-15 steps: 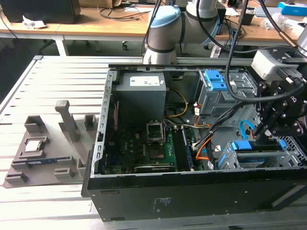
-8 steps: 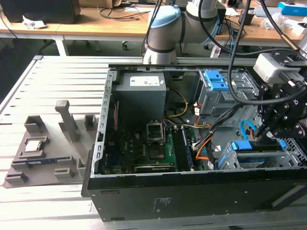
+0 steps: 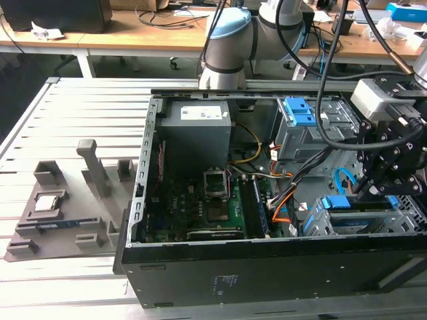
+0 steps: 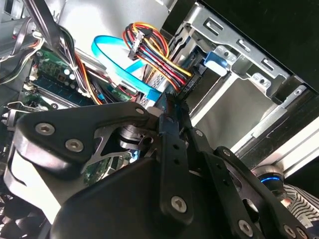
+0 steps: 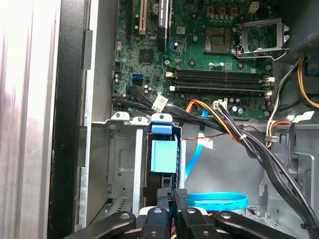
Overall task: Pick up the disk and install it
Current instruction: 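Insert the second disk wire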
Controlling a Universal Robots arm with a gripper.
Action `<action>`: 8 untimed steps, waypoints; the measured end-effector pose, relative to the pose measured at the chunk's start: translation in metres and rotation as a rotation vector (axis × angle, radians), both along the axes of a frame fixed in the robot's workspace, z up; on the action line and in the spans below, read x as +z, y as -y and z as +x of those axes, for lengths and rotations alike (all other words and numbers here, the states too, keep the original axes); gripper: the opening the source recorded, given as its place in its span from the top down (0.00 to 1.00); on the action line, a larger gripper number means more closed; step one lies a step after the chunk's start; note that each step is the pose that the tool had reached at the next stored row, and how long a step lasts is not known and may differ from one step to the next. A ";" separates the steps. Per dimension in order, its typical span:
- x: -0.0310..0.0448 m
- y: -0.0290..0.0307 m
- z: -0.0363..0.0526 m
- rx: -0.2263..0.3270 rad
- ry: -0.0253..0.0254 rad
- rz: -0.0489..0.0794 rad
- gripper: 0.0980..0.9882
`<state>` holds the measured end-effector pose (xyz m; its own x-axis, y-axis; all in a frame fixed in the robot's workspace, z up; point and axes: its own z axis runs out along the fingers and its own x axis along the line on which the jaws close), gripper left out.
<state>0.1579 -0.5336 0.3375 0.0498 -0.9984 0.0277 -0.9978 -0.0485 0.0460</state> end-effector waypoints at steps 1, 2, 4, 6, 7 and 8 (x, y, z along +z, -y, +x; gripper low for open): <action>-0.0001 0.0000 0.0001 0.000 0.0004 0.000 0.93; -0.0001 0.0000 0.0001 0.000 0.0004 0.000 0.92; 0.0020 0.0000 0.0000 0.000 0.0001 0.000 0.84; 0.0115 0.0000 0.0000 0.000 0.0001 -0.001 0.84; 0.0193 -0.0003 0.0000 0.000 0.0001 -0.001 0.84; 0.0260 -0.0012 -0.0001 0.000 0.0001 -0.001 0.84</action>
<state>0.1578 -0.5325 0.3635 0.0498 -0.9984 0.0285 -0.9978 -0.0485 0.0460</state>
